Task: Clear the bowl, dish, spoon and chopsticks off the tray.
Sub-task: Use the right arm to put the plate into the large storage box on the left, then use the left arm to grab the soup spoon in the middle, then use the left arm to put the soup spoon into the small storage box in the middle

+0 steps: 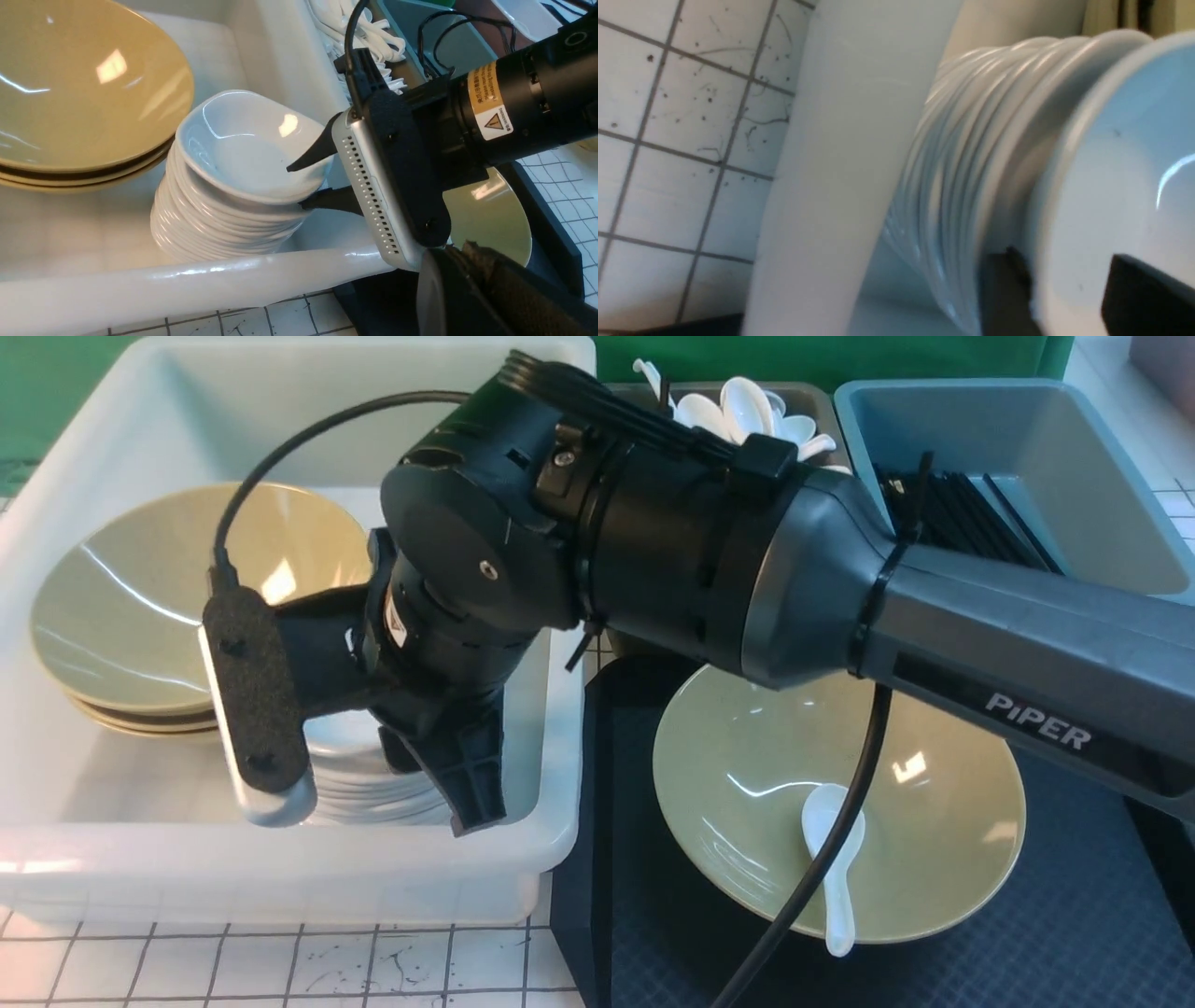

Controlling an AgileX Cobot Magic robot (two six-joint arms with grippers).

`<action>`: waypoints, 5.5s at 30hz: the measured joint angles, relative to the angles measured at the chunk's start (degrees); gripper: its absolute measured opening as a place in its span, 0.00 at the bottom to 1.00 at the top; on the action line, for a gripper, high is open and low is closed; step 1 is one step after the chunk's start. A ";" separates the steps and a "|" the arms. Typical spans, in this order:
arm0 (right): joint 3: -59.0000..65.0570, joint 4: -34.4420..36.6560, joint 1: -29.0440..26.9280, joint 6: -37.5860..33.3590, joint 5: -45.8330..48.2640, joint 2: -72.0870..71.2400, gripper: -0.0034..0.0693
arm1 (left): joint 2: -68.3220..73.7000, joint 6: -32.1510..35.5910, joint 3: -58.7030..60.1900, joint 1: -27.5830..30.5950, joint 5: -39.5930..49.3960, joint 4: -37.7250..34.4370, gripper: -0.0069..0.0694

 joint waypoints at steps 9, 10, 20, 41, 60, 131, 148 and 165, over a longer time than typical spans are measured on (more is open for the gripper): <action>-4.53 -1.82 1.33 13.42 14.69 -8.39 0.58 | 0.65 7.20 -0.06 0.00 -2.68 -8.30 0.09; -4.59 -2.01 1.33 14.10 14.69 -8.86 0.58 | 0.83 7.37 -0.06 0.00 -2.68 -8.53 0.09; 7.84 -7.62 1.08 41.95 14.74 -27.53 0.28 | 10.77 13.30 -0.06 0.00 -2.97 -20.27 0.09; 54.82 -7.82 1.09 75.77 14.74 -87.32 0.23 | 57.53 -0.82 -17.82 -21.26 -4.21 -15.80 0.09; 55.00 -7.29 1.09 68.19 14.74 -96.49 0.23 | 93.47 -11.23 -51.02 -24.87 11.04 -7.99 0.41; 55.00 -13.29 1.09 72.74 14.74 -96.49 0.24 | 112.19 -13.25 -78.91 -6.39 -23.33 15.44 0.11; 55.00 -9.04 1.09 70.43 14.74 -96.49 0.25 | 112.51 -14.65 -78.91 -4.56 -25.17 17.30 0.22; 55.00 -4.52 1.09 68.88 14.74 -96.49 0.26 | 112.31 -13.70 -78.91 -4.62 -24.45 16.26 0.46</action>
